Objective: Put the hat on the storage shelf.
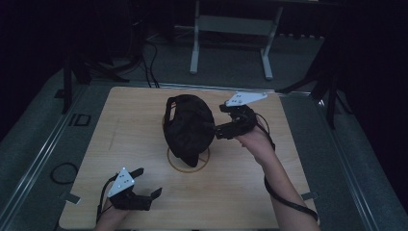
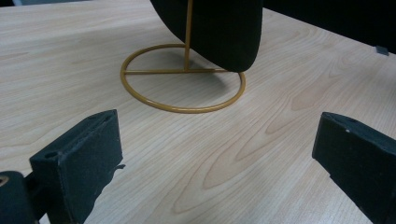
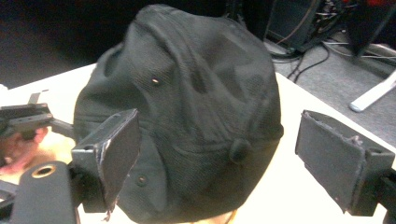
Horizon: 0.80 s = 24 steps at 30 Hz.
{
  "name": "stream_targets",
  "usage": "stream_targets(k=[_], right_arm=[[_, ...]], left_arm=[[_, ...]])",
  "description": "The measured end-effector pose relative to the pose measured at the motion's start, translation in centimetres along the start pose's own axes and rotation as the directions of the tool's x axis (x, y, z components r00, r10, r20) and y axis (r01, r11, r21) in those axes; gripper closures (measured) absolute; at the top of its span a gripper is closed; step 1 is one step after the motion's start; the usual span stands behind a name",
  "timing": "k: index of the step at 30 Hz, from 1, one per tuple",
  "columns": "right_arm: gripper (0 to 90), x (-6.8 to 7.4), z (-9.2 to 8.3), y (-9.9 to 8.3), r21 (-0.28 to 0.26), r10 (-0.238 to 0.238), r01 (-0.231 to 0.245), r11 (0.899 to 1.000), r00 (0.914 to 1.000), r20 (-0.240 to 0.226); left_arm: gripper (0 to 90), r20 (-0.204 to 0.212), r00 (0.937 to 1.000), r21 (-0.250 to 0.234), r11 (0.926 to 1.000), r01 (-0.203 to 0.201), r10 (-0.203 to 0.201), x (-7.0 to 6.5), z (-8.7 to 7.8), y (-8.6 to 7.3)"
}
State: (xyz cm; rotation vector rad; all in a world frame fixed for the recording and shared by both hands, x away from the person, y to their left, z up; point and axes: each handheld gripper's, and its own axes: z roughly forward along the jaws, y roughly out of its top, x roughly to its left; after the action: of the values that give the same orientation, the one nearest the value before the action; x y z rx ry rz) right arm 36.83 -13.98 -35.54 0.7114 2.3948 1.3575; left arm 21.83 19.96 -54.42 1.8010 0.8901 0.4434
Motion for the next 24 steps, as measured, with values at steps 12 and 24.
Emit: stream_targets(k=[12, 24], right_arm=[[14.1, -0.8, -0.7, -1.6, 0.009, 0.009, -0.009, 1.000, 0.9998, 0.018], [14.2, -1.2, -0.9, -3.9, 0.022, 0.015, -0.015, 1.000, 0.9994, 0.031]], left_arm=[[2.1, -0.017, 0.9998, 0.007, 0.9999, -0.009, 0.009, 0.1, -0.1, -0.2], [2.1, -0.035, 0.9994, 0.015, 0.9999, 0.004, -0.004, 0.3, -0.1, -0.3]])
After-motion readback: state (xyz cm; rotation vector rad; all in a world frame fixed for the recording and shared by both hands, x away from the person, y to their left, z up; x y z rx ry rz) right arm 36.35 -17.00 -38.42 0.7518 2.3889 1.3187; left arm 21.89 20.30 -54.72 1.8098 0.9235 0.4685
